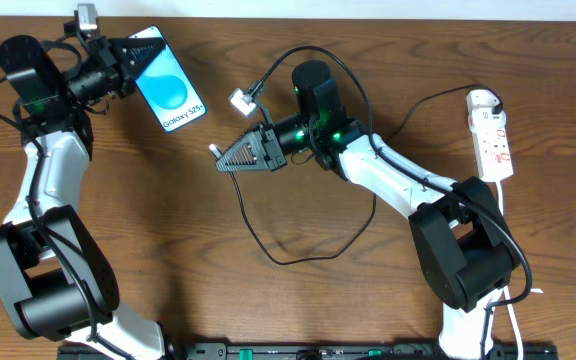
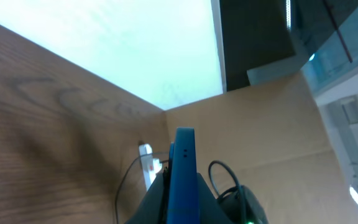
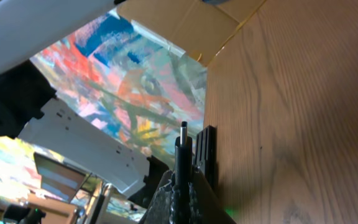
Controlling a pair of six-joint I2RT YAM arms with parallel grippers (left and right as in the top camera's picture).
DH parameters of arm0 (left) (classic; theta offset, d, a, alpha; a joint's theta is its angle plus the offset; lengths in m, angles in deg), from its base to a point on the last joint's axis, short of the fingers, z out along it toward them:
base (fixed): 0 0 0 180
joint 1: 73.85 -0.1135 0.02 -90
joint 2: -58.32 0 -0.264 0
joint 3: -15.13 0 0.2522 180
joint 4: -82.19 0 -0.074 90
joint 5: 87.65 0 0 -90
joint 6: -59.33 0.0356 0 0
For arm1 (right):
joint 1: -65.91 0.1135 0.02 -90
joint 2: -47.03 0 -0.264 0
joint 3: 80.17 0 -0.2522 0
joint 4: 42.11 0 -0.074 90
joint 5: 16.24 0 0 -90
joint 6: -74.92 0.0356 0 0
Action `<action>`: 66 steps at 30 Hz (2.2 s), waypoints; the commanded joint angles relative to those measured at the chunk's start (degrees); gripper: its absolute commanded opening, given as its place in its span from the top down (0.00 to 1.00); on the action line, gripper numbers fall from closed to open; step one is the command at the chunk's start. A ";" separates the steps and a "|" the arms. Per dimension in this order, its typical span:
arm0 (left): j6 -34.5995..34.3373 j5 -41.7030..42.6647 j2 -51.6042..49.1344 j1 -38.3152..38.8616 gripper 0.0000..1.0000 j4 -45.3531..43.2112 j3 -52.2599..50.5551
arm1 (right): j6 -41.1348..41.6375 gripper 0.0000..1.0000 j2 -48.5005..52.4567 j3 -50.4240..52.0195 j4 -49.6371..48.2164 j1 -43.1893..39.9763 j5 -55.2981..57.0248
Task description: Plug charger to phone and switch on socket
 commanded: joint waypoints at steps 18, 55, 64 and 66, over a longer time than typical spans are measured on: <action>-4.74 1.03 1.38 -0.22 0.93 -1.33 0.61 | 12.24 0.99 11.30 -0.74 -26.08 0.46 -1.49; -3.85 -1.27 1.38 -0.17 0.93 -5.64 0.61 | 32.15 0.99 11.30 -0.74 -50.31 1.64 6.21; -2.34 -0.55 1.38 -0.13 0.93 -5.62 0.61 | 32.54 0.99 11.30 -0.74 -50.97 1.60 6.49; -2.14 -0.44 1.38 -0.09 0.92 -5.62 0.61 | 32.57 0.99 11.30 -0.74 -50.97 1.62 6.56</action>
